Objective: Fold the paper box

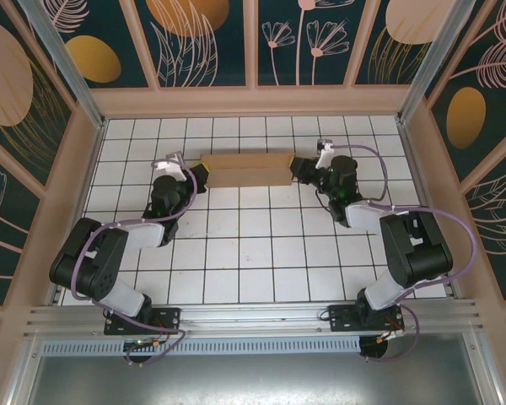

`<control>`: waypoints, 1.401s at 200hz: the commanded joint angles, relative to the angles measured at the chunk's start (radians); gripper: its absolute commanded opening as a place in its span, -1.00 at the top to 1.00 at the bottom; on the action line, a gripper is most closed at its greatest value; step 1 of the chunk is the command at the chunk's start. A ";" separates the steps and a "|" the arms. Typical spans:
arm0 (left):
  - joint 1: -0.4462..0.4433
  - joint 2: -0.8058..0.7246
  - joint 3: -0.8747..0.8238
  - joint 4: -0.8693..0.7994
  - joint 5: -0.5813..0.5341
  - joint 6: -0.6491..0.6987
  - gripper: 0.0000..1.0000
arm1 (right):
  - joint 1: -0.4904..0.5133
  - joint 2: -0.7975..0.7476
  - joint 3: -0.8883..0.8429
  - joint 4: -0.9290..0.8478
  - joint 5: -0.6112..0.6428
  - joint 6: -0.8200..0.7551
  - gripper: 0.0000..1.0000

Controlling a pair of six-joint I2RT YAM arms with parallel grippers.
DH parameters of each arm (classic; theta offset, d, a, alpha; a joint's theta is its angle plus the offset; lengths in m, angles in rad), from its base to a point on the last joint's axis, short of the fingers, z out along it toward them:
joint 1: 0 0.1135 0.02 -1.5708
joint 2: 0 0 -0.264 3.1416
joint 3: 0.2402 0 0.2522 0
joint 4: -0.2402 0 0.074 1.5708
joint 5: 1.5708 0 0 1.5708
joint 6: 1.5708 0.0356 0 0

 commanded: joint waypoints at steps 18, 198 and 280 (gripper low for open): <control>-0.022 -0.048 -0.118 0.068 0.080 -0.078 0.85 | 0.083 -0.102 -0.133 0.060 0.010 -0.071 0.41; 0.030 -0.091 0.105 -0.657 0.140 0.022 -0.17 | -0.011 -0.164 0.022 -0.705 0.044 0.087 0.01; 0.047 0.133 0.176 -0.558 0.275 -0.060 0.25 | 0.015 0.099 0.143 -0.740 -0.058 0.075 0.24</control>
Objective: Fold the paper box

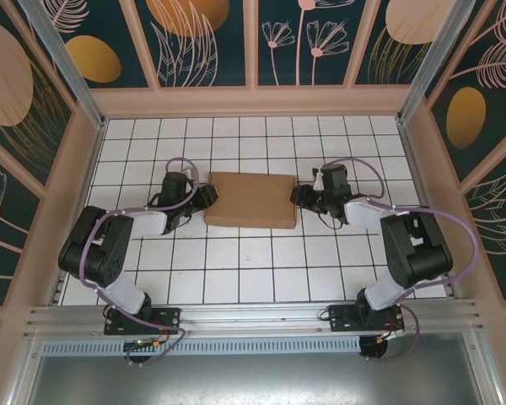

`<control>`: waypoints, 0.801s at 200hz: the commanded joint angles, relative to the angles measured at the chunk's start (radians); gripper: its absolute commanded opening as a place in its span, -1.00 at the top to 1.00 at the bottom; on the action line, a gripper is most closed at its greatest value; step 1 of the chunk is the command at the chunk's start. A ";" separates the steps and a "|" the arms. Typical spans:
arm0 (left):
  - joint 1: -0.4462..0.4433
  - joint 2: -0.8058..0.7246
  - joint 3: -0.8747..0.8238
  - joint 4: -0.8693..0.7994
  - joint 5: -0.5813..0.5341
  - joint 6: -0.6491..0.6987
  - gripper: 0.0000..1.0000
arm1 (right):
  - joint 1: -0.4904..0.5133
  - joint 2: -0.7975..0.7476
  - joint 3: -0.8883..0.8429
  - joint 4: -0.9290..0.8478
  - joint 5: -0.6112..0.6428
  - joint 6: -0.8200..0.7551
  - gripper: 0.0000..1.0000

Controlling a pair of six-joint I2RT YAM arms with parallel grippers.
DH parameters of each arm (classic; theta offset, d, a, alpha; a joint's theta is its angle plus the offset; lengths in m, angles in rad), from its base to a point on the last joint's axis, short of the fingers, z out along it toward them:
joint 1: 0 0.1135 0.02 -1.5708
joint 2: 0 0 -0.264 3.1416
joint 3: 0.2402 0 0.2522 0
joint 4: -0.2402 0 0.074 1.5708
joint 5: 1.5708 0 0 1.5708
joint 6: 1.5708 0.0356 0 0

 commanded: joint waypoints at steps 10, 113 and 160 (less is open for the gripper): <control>0.006 0.037 0.019 0.054 0.070 -0.034 0.32 | 0.015 0.082 0.053 -0.017 -0.050 0.000 0.32; 0.022 0.258 0.266 0.070 0.087 -0.071 0.42 | -0.085 0.338 0.361 -0.072 -0.034 -0.040 0.49; 0.027 0.243 0.284 0.010 0.031 -0.030 0.17 | -0.080 0.311 0.335 -0.059 -0.023 -0.021 0.42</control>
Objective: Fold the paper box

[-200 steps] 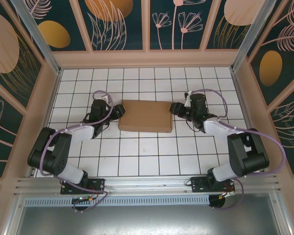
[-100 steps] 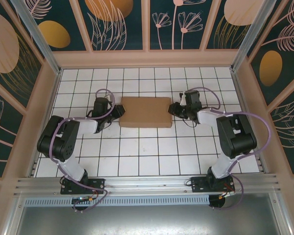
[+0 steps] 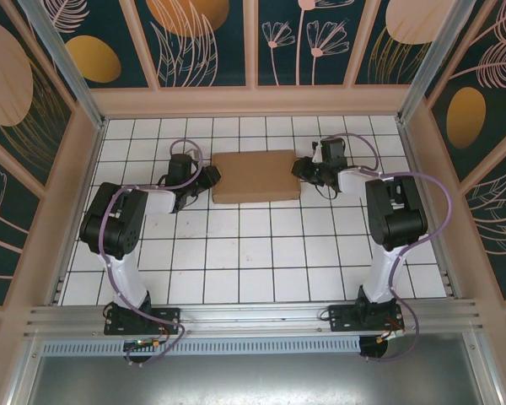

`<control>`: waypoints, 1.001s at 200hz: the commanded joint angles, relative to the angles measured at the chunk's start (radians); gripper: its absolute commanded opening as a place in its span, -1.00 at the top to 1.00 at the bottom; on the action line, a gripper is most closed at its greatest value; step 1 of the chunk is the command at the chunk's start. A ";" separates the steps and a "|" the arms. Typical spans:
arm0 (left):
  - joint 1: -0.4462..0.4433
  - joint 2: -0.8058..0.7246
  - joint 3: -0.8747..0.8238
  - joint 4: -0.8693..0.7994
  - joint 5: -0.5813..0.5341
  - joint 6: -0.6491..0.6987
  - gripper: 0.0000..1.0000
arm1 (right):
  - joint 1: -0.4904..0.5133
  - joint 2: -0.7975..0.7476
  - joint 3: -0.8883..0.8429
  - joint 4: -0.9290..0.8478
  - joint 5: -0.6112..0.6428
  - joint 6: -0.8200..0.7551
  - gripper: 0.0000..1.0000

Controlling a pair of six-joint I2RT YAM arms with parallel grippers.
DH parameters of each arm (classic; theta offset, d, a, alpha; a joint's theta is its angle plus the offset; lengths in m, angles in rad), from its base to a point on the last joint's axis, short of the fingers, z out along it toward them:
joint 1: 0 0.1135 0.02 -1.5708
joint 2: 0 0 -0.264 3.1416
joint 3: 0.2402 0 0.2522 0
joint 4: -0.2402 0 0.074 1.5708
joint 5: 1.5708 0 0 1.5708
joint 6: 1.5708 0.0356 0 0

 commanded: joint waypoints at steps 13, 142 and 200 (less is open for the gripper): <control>-0.005 0.009 0.038 -0.041 0.022 0.026 0.15 | 0.011 -0.006 -0.046 -0.039 0.004 0.008 0.42; 0.040 -0.105 0.031 -0.071 -0.054 0.062 -0.57 | 0.011 -0.141 -0.119 -0.016 0.115 0.012 -0.18; 0.049 -0.414 -0.005 -0.117 -0.190 0.195 -0.98 | -0.007 -0.380 -0.142 0.024 0.176 -0.084 -0.98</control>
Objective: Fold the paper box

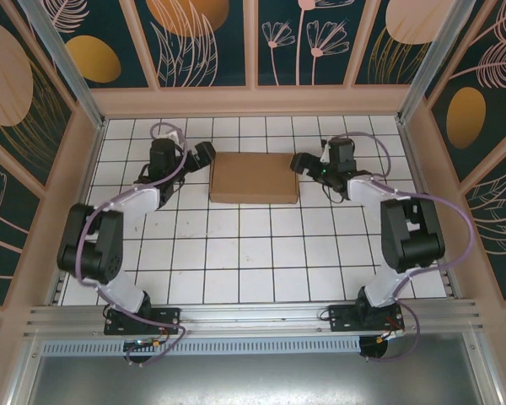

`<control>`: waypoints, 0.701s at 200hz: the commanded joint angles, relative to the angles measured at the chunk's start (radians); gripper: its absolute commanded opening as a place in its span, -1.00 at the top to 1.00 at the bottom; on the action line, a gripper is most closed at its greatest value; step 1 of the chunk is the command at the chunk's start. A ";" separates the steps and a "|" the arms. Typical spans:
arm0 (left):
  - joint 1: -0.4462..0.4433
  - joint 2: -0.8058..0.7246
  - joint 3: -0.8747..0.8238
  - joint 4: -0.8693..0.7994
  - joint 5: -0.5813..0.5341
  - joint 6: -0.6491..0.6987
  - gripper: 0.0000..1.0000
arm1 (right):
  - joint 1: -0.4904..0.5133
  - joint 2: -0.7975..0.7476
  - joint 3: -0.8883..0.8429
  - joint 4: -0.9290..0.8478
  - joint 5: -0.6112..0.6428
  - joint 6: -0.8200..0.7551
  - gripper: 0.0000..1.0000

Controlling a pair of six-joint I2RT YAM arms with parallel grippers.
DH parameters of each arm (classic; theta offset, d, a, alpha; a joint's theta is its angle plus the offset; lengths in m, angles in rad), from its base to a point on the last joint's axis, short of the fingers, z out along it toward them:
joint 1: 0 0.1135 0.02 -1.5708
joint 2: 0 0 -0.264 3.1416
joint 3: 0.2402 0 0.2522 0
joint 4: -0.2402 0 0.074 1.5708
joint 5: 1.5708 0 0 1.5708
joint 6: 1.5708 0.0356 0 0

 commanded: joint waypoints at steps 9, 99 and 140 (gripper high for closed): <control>-0.002 -0.199 -0.078 0.010 -0.136 0.132 -0.97 | 0.008 -0.192 -0.058 0.074 0.109 -0.100 -0.98; 0.089 -0.482 -0.597 0.341 -0.507 0.564 -0.98 | 0.073 -0.506 -0.497 0.544 0.535 -0.562 -0.98; 0.153 -0.338 -0.711 0.626 -0.562 0.523 -0.98 | -0.075 -0.444 -0.631 0.681 0.519 -0.510 -0.98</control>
